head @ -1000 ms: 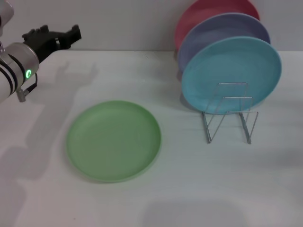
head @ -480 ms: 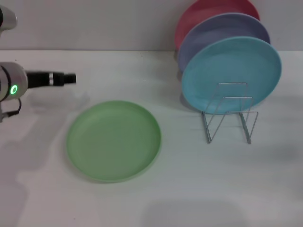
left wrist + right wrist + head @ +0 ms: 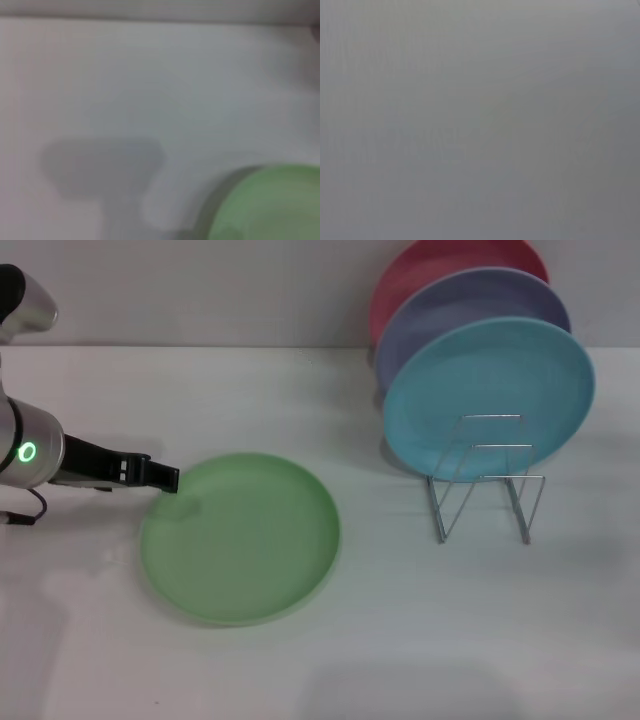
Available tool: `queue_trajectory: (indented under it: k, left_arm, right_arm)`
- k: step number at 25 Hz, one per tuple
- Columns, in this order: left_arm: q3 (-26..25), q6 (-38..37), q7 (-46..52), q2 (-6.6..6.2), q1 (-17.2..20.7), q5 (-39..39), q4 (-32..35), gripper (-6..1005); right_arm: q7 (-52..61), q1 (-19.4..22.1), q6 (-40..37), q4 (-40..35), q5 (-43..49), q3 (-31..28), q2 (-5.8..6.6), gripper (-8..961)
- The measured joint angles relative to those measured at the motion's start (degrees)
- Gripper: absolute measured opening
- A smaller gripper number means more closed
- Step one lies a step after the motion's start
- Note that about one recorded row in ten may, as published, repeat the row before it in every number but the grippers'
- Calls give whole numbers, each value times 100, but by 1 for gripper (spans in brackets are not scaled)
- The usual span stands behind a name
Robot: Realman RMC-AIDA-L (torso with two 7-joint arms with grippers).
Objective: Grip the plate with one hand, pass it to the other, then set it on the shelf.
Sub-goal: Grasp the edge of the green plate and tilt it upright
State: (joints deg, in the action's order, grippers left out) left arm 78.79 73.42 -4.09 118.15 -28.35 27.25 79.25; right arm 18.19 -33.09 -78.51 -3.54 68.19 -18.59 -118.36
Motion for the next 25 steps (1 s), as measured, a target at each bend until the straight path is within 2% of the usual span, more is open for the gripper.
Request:
queue_trajectory:
  k: [4, 12, 25]
  left_arm:
    - [-69, 330, 78, 5, -179, 12, -216, 859]
    - [-118, 472, 92, -3, -478, -31, -807, 859]
    - [-92, 412, 43, -3, -561, -80, -1077, 860]
  right_arm:
    - [0, -18, 3, -8, 0, -19, 38, 640]
    - [13, -22, 3, -56, -8, -14, 69, 640]
    - [37, 11, 2, -68, -8, -30, 77, 640]
